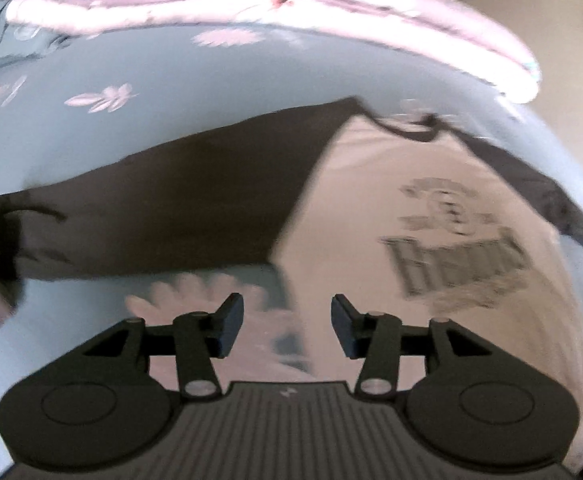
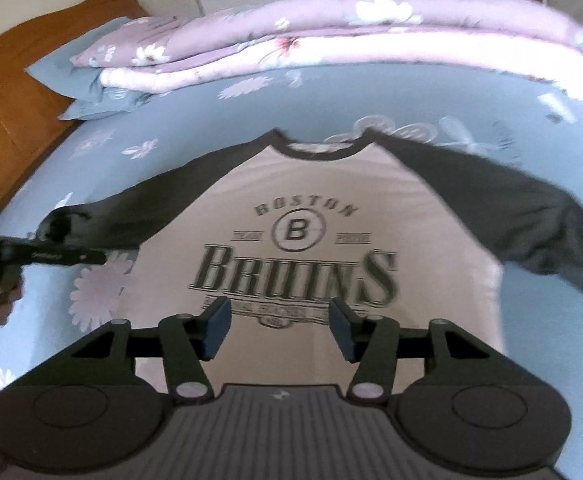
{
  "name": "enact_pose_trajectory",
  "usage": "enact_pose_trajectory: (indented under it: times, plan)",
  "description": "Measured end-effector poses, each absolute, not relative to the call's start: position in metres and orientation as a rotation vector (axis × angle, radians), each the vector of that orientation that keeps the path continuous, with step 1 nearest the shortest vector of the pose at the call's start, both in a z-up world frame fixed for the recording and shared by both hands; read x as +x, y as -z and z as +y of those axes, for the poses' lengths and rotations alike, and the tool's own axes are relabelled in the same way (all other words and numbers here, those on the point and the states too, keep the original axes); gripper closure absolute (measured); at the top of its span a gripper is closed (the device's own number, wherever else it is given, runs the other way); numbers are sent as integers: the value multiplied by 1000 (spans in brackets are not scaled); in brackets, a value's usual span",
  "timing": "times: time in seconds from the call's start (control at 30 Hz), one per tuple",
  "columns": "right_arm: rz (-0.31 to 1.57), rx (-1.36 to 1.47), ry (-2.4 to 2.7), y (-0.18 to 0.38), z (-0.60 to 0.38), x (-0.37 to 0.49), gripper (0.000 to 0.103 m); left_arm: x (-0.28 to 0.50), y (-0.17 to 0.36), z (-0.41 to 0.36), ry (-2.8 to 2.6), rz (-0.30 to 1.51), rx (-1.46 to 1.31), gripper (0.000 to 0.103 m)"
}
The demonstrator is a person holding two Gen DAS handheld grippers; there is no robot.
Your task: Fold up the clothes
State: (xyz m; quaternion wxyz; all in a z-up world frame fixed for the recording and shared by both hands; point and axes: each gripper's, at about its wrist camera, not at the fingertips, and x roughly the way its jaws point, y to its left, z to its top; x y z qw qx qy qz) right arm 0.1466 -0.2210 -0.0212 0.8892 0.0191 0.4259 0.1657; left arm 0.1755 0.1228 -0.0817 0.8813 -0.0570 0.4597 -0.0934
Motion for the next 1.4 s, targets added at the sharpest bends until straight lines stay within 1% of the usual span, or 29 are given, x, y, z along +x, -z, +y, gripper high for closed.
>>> enact_pose_trajectory:
  times: [0.1,0.2,0.37,0.57,0.6,0.63,0.93,1.1,1.23,1.4]
  plan:
    - [897,12,-283,22,-230,130,42,147,70,91,232,930,-123,52]
    - [950,6,-216,40,-241,114,42,122,73,60,255,940,-156,50]
    - [1063,48,-153,85,-257,90,42,88,97,11,243,1038,-110,49]
    - [1158,97,-117,126,-269,67,42,66,130,-11,208,1129,-106,49]
    - [1147,101,-121,127,-270,63,39,64,133,-12,201,1136,-105,49]
    - [1135,105,-125,127,-271,59,38,62,137,-13,193,1143,-103,49]
    - [1130,139,-107,123,-280,47,38,53,144,-9,175,1142,-67,47]
    - [1131,149,-101,122,-283,42,38,54,129,-11,165,1125,-92,48]
    - [1136,141,-111,123,-278,41,38,51,117,-21,189,1084,-89,45]
    - [1141,130,-123,125,-271,38,38,48,127,-33,178,1112,-84,45]
